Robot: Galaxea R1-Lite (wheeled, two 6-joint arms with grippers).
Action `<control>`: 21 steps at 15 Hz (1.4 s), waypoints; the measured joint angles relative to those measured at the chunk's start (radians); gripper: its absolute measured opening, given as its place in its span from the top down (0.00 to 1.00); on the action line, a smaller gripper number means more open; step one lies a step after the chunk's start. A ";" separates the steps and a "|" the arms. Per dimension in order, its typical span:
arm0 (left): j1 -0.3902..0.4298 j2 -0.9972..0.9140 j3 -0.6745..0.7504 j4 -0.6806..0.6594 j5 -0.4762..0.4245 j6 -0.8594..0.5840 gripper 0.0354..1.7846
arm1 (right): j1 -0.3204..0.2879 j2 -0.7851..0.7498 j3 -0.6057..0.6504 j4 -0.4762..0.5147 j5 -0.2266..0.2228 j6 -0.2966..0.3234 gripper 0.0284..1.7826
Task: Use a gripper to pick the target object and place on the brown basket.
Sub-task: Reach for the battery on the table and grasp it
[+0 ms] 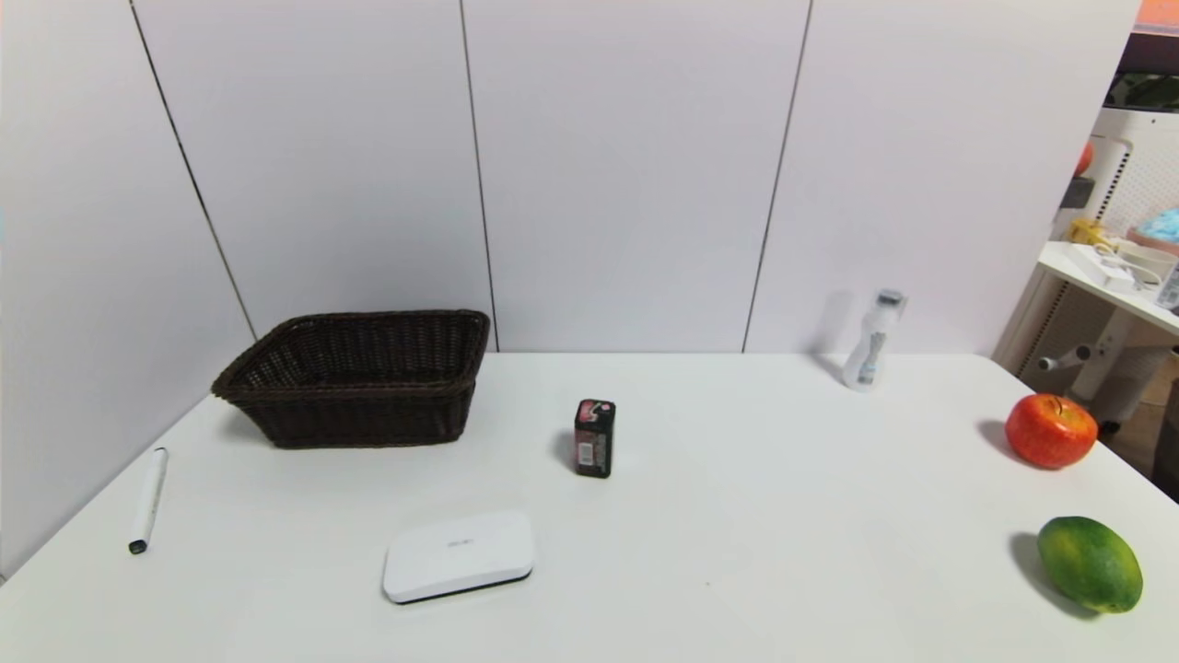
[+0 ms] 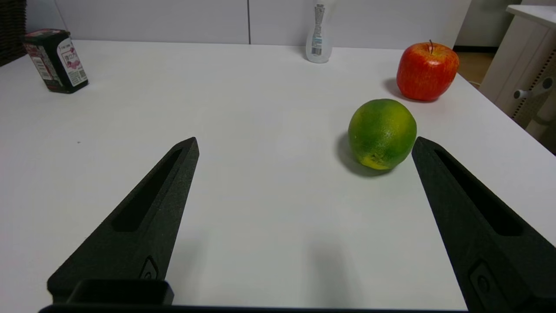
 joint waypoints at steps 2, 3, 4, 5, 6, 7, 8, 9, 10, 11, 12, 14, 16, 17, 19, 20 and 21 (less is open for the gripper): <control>0.000 0.000 0.000 0.000 0.000 0.001 0.06 | 0.000 0.000 0.000 0.000 0.000 0.001 0.05; 0.000 0.000 0.000 0.000 0.000 0.000 0.06 | 0.000 0.000 0.000 0.000 0.000 0.001 0.05; 0.000 0.000 0.000 0.000 0.000 0.000 0.06 | 0.000 0.000 0.000 0.000 0.000 0.001 0.05; 0.000 0.000 0.000 0.000 0.001 -0.003 0.06 | 0.000 0.000 0.000 0.000 0.000 0.000 0.05; 0.000 0.000 0.000 -0.001 0.012 -0.025 0.06 | 0.000 0.000 0.000 0.000 0.000 0.001 0.05; 0.000 0.000 0.000 -0.001 0.023 -0.051 0.06 | 0.000 0.000 0.000 0.000 0.000 0.001 0.05; 0.000 0.000 0.000 -0.003 0.024 -0.053 0.06 | 0.000 0.000 0.000 0.000 0.000 0.000 0.05; 0.000 0.000 0.000 -0.003 0.024 -0.053 0.06 | 0.000 0.000 0.000 0.000 0.000 0.001 0.05; 0.000 0.000 0.000 -0.003 0.024 -0.053 0.06 | 0.000 0.000 0.000 -0.001 0.000 0.000 0.05; 0.000 0.006 0.000 -0.004 0.025 -0.052 0.06 | 0.000 0.000 0.000 -0.001 0.000 0.000 0.05; 0.000 0.028 -0.002 -0.009 0.026 -0.052 0.06 | 0.000 0.000 0.000 0.000 0.001 0.000 0.05; -0.002 0.121 -0.036 -0.041 0.027 -0.040 0.06 | 0.000 0.000 0.000 0.000 0.000 0.001 0.05; -0.007 0.271 -0.121 -0.089 0.027 0.004 0.06 | 0.000 0.000 0.000 0.000 0.000 0.001 0.05; -0.015 0.350 -0.174 -0.110 0.026 0.030 0.06 | 0.000 0.000 0.000 0.000 0.000 0.001 0.05; -0.050 0.540 -0.320 -0.143 0.010 0.101 0.06 | 0.000 0.000 0.000 0.000 0.000 0.001 0.05; -0.079 0.634 -0.395 -0.154 -0.009 0.139 0.06 | 0.000 0.000 0.000 0.000 0.000 0.001 0.05; -0.121 0.734 -0.471 -0.163 -0.031 0.174 0.06 | 0.000 0.000 0.000 0.000 0.000 0.001 0.05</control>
